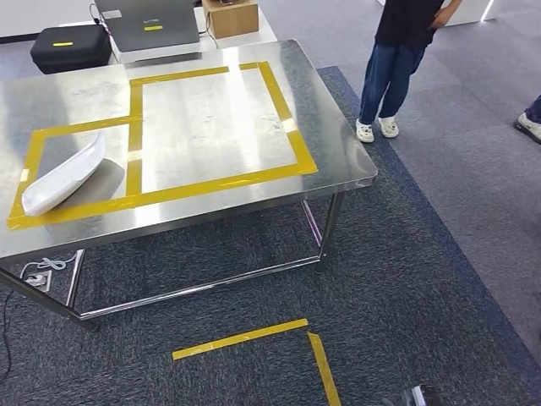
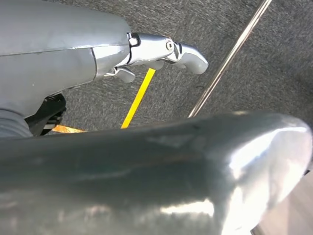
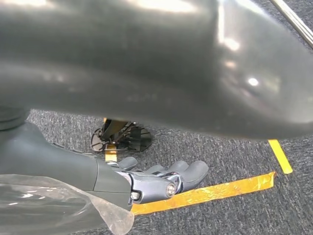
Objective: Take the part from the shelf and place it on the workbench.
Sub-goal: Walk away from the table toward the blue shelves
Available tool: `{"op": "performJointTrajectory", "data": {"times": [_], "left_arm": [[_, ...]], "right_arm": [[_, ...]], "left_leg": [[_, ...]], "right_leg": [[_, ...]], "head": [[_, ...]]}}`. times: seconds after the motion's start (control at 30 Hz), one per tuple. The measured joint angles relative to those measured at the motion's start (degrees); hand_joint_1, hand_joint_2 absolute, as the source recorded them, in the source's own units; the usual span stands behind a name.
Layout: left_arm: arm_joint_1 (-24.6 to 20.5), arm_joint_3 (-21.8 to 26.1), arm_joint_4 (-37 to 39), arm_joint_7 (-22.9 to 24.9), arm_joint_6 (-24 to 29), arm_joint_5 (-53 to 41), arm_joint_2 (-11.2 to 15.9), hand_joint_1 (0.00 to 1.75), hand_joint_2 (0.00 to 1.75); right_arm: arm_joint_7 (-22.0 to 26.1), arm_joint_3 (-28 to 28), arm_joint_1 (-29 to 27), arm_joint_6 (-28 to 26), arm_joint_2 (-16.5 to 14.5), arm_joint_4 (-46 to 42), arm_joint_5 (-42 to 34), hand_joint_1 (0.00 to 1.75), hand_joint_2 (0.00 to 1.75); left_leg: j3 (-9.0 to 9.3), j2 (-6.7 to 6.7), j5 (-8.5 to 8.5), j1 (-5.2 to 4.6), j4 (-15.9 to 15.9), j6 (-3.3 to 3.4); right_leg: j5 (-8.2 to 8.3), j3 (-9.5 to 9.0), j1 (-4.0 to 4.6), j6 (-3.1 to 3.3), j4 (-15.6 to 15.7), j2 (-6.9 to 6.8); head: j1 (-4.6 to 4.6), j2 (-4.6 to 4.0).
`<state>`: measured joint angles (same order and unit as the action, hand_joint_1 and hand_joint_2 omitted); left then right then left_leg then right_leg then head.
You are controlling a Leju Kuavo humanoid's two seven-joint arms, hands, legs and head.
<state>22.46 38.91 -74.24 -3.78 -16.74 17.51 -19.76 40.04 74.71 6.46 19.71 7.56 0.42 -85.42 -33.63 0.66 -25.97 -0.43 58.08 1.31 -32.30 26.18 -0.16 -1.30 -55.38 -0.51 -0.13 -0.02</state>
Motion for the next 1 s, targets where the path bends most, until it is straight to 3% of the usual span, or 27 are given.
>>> {"op": "performJointTrajectory", "data": {"times": [0.53, 0.8, 0.87, 0.97, 1.0], "left_arm": [[-1.71, 2.76, 0.77, -1.32, -0.20, -11.51, -0.28, 0.00, 0.00], [-1.91, 2.82, 1.15, -1.36, 0.91, -12.33, -0.28, 0.00, 0.00], [-2.01, 2.82, 1.17, -1.38, 0.92, -12.35, -0.35, 0.00, 0.00], [-2.13, 2.82, 1.29, -1.40, 0.92, -12.35, -0.44, 0.00, 0.00], [-2.13, 2.82, 1.35, -1.40, 0.92, -12.35, -0.46, 0.00, 0.00]], "right_arm": [[0.00, -2.87, -0.77, -4.46, 0.02, 0.00, -0.01, 0.00, 0.00], [0.02, -2.59, -0.42, -4.83, 0.02, -0.02, 0.00, 0.00, 0.00], [0.06, -2.55, -0.37, -4.87, 0.02, -0.02, 0.00, 0.00, 0.00], [0.08, -2.53, -0.46, -4.99, 0.03, -0.02, 0.00, 0.00, 0.00], [0.07, -2.52, -0.53, -5.03, 0.03, -0.01, 0.00, 0.00, 0.00]], "left_leg": [[-0.03, -0.01, -0.02, -0.03, 0.05, 0.02], [-0.09, -0.03, -0.19, -0.29, 0.00, 1.25], [0.27, 0.07, 0.40, 0.03, -1.24, 1.80], [0.13, 0.16, 0.76, 0.20, -1.84, 2.12], [0.03, 0.17, 0.77, 0.22, -1.81, 2.11]], "right_leg": [[0.02, 0.03, -0.03, -0.03, 0.02, 0.03], [-0.03, -0.16, -0.40, -1.07, 0.30, -0.01], [-1.55, 0.38, -0.42, -1.49, -1.11, 0.18], [-7.29, 5.24, -0.61, -2.16, -11.13, 0.41], [-8.25, 6.81, -0.72, -2.42, -14.29, 0.41]], "head": [[0.00, 0.00], [-0.04, 0.00], [0.03, 0.00], [0.15, 0.00], [0.15, 0.00]]}}
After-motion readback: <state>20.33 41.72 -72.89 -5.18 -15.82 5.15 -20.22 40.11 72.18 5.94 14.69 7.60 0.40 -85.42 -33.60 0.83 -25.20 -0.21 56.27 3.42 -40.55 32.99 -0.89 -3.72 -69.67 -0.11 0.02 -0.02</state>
